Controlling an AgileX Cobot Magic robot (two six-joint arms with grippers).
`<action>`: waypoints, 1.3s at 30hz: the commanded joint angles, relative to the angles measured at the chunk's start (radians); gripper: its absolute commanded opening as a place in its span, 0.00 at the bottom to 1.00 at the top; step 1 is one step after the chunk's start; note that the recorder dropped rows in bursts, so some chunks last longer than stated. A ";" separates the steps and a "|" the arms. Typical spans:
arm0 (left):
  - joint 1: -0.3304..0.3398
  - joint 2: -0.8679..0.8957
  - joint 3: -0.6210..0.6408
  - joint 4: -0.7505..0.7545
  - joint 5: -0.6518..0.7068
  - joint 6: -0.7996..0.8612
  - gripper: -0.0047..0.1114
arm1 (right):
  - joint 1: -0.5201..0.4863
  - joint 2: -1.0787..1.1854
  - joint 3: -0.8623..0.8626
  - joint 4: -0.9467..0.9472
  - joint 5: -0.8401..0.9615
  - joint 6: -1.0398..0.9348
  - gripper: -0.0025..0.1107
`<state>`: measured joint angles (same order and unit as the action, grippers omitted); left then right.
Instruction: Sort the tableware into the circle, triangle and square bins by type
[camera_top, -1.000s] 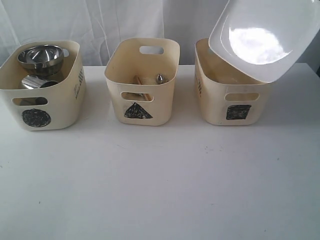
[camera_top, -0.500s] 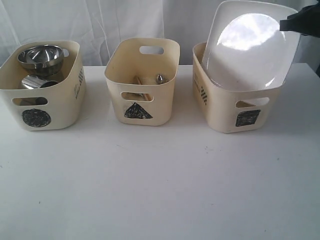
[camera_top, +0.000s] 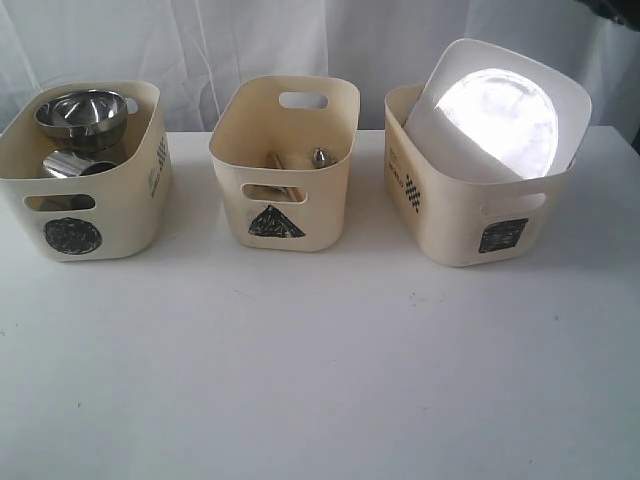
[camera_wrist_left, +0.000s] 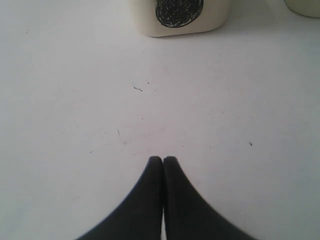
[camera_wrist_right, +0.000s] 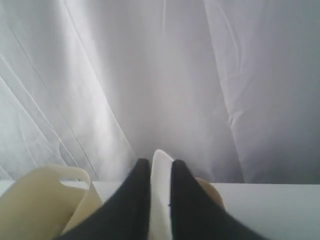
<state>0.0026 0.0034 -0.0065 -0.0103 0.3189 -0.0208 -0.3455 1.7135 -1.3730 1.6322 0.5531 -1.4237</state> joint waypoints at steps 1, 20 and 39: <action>-0.005 -0.003 0.007 -0.004 0.011 -0.001 0.04 | 0.002 -0.085 0.002 -0.030 -0.065 0.140 0.02; -0.005 -0.003 0.007 -0.004 0.011 -0.001 0.04 | 0.315 -0.869 0.525 -0.299 -0.760 0.240 0.02; -0.005 -0.003 0.007 -0.004 0.011 -0.001 0.04 | 0.315 -1.072 0.748 -0.166 -0.382 0.395 0.02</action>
<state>0.0026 0.0034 -0.0065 -0.0103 0.3189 -0.0208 -0.0300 0.6504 -0.6280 1.4635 0.1260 -1.0389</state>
